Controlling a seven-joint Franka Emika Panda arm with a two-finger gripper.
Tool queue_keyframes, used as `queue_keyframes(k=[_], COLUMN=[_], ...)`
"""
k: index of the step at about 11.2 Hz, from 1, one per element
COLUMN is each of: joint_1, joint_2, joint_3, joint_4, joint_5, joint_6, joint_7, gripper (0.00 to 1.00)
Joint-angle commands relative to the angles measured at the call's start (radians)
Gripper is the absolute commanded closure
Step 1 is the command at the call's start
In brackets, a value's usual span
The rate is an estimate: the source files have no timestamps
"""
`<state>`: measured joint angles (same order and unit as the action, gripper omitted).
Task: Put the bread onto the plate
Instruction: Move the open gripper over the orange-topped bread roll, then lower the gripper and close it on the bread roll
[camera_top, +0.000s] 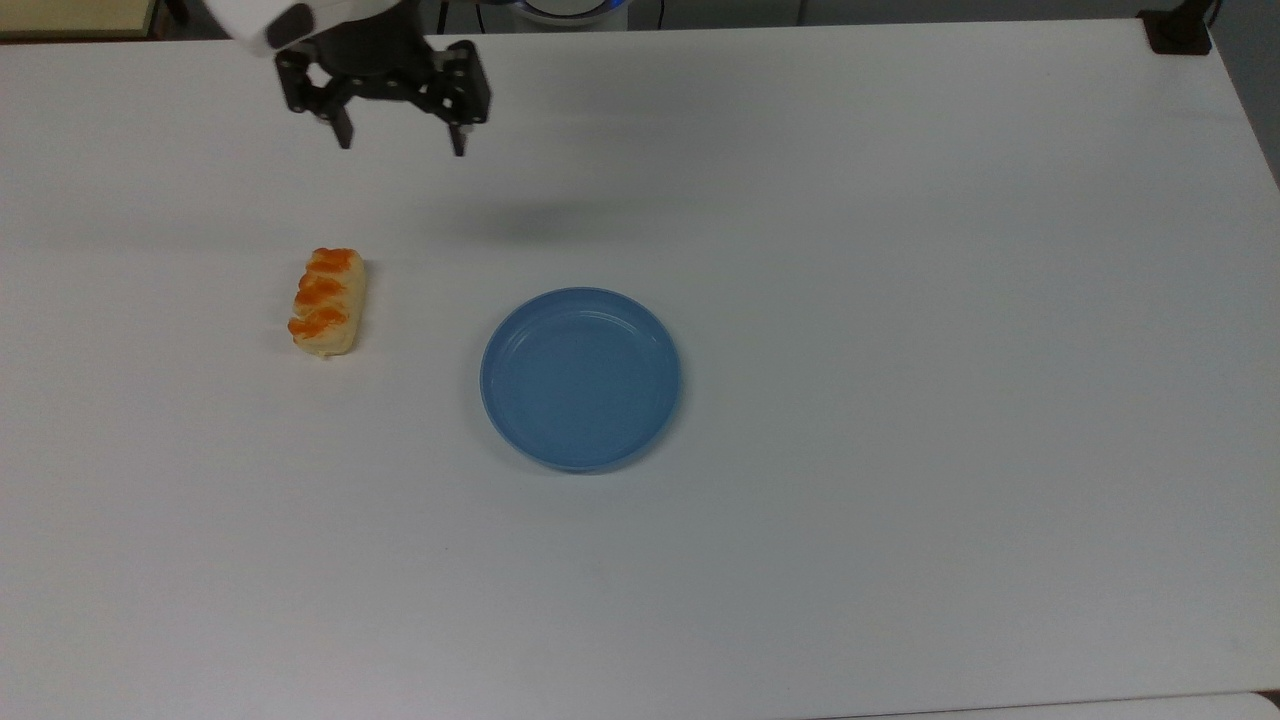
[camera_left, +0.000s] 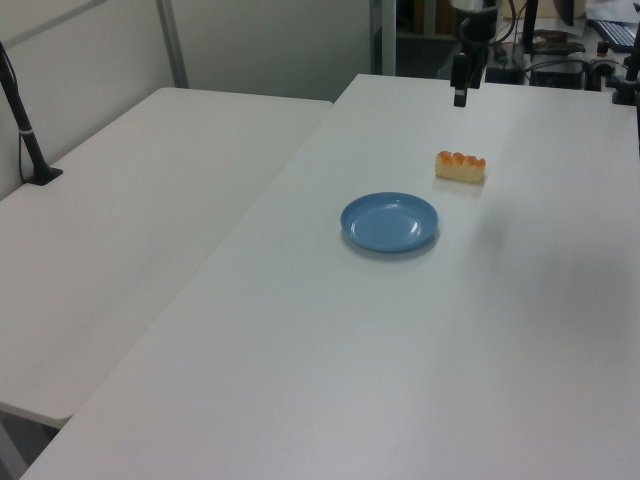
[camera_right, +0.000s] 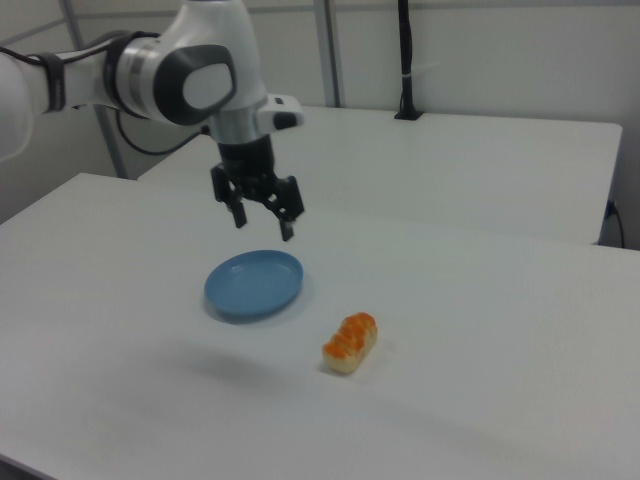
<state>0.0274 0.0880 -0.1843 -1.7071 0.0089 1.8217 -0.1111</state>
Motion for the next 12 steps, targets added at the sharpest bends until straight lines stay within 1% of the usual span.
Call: queue_keyframes(k=[1,2,3,6,9,11,12], joint_1=[0.008,0.008,0.006,0.009,0.011,0.011,0.011], joint_2=[0.042,0.062,0.091,0.194,0.254,0.295,0.300], joint_3=[-0.104,-0.136,-0.151,-0.153,-0.153,-0.153,-0.153], joint_4=[-0.011,-0.014,-0.023,-0.040,-0.104,-0.108,-0.112], joint_5=[-0.003,-0.003,-0.003,-0.004,-0.029,-0.046,-0.047], joint_6=[0.048,0.080,0.124,0.221,0.359,0.393,0.395], joint_7=[-0.087,-0.107,-0.120,-0.119,-0.119,-0.119,-0.119], gripper=[0.00,0.00,0.00,0.00,0.00,0.00,0.00])
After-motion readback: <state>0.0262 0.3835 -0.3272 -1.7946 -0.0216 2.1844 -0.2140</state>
